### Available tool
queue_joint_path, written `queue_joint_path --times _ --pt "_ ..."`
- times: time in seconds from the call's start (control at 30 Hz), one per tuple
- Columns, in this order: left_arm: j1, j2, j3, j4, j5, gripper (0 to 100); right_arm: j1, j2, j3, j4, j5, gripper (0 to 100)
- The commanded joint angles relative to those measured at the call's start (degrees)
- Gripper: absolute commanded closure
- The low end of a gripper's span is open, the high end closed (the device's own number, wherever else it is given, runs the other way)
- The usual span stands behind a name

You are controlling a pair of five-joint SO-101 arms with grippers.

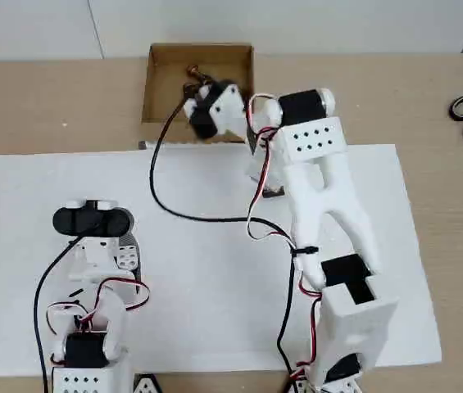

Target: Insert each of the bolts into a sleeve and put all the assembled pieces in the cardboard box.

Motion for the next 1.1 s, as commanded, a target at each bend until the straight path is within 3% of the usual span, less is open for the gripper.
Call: queue_joint_path --times 0.0,0.13,0.33,0.7,1.07 --pt "-0.1 -0.5 -0.2 0.2 -0.3 99 1.3 -3.4 2.3 -0.2 9.5 81.2" --pt "-0.4 -0.5 -0.2 0.4 -0.1 99 3.6 -3.2 6.9 -2.6 18.6 81.2" --pt "-0.4 -0.5 -0.2 0.5 -0.1 99 7.5 2.6 8.4 -7.3 25.8 81.2" --pt "-0.4 -0.5 -0.2 0.5 -0.1 99 5.8 10.0 8.4 -15.0 31.0 81.1" --pt "-0.4 -0.5 -0.2 0.5 -0.1 99 3.6 12.0 8.3 -15.7 31.5 81.1"
